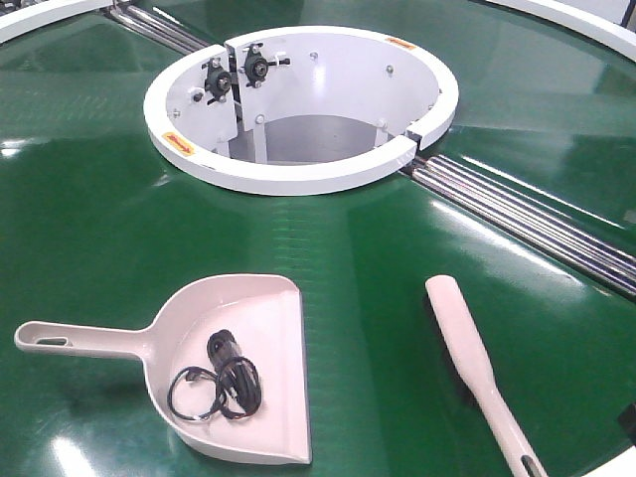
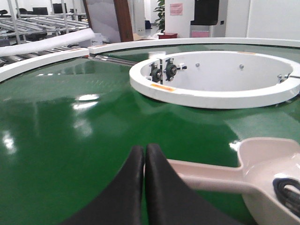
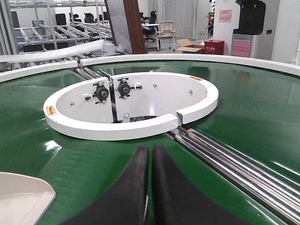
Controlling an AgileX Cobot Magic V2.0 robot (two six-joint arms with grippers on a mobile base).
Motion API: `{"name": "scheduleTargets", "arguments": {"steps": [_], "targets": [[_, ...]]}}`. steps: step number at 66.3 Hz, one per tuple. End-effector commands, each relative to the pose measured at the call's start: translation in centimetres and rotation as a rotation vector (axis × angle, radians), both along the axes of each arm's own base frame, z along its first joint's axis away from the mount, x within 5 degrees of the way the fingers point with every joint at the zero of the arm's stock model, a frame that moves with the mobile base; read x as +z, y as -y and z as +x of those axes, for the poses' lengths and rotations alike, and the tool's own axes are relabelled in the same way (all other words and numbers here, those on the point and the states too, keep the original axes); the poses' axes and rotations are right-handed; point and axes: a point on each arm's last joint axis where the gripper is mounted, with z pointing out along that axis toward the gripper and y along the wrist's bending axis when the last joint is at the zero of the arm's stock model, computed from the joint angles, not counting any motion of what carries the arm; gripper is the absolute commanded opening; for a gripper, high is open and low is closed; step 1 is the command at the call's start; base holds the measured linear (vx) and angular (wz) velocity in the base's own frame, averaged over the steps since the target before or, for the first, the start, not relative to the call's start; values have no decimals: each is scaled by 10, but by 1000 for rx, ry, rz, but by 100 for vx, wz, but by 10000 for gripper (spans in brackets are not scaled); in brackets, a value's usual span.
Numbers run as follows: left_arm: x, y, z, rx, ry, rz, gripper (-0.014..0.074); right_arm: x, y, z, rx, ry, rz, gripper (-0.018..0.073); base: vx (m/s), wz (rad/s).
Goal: Clean and inspect green conveyor with broom and dustpan
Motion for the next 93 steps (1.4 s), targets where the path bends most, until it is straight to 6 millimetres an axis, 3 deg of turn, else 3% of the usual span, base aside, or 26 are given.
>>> {"name": "scheduleTargets", "arguments": {"steps": [1, 72, 81, 93], "targets": [[-3, -1, -1, 10, 70, -10, -23, 16, 1, 1, -16, 94, 14, -5, 0, 0], [-3, 0, -1, 9, 59, -12, -22, 16, 1, 1, -16, 94, 12, -5, 0, 0], [-3, 0, -1, 9, 59, -12, -22, 16, 1, 1, -13, 118, -114, -5, 0, 0], [-3, 0, -1, 9, 59, -12, -22, 9, 13, 1, -136, 26, -69, -5, 0, 0]]}}
